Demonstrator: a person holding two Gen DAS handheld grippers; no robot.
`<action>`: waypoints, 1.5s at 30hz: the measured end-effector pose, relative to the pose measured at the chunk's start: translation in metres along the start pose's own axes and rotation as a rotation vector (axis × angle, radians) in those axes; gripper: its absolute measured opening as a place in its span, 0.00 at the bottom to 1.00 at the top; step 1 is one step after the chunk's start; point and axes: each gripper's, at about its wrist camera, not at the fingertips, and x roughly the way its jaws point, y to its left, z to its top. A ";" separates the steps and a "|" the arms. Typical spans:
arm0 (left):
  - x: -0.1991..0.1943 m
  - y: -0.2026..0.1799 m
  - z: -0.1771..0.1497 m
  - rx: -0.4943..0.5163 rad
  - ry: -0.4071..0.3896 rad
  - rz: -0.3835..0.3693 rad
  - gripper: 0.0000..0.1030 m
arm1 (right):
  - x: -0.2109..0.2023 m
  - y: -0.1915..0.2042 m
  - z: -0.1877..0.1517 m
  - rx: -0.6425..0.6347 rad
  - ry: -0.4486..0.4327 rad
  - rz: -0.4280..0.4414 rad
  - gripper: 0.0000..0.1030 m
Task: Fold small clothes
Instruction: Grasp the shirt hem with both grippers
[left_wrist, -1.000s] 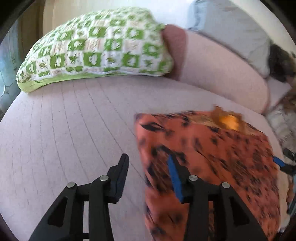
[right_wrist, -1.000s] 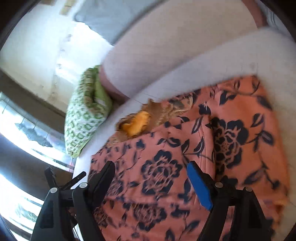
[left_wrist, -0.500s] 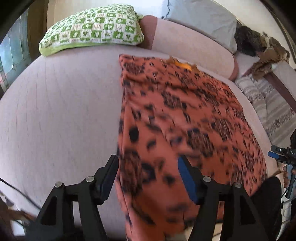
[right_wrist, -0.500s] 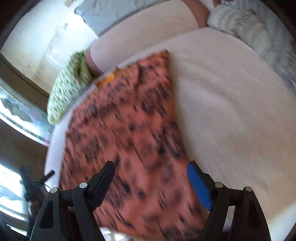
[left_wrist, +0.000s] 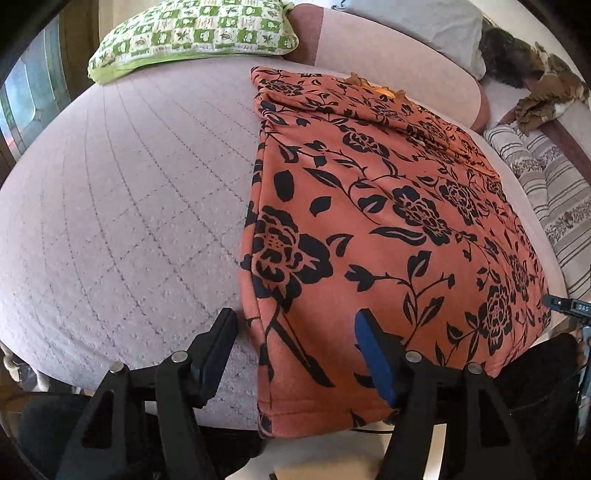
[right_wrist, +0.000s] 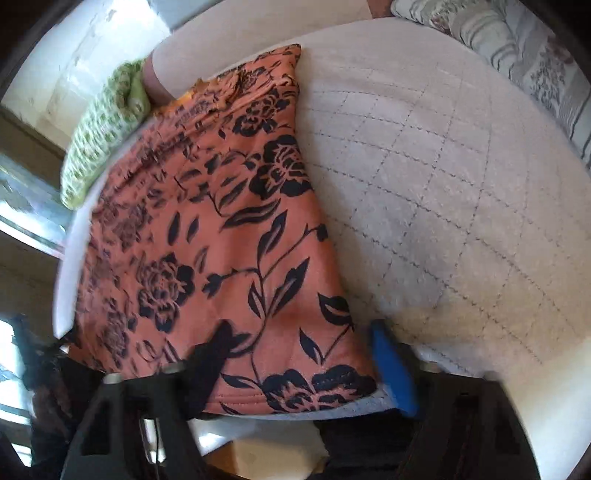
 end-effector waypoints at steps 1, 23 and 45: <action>-0.002 0.001 -0.001 -0.014 0.004 0.001 0.63 | -0.001 0.000 0.000 -0.002 0.005 -0.012 0.30; -0.045 0.021 0.003 -0.065 0.030 -0.006 0.13 | -0.033 -0.025 -0.014 0.138 0.024 0.151 0.10; -0.059 0.023 -0.002 -0.118 -0.038 -0.067 0.04 | -0.039 -0.006 -0.006 0.163 -0.051 0.343 0.08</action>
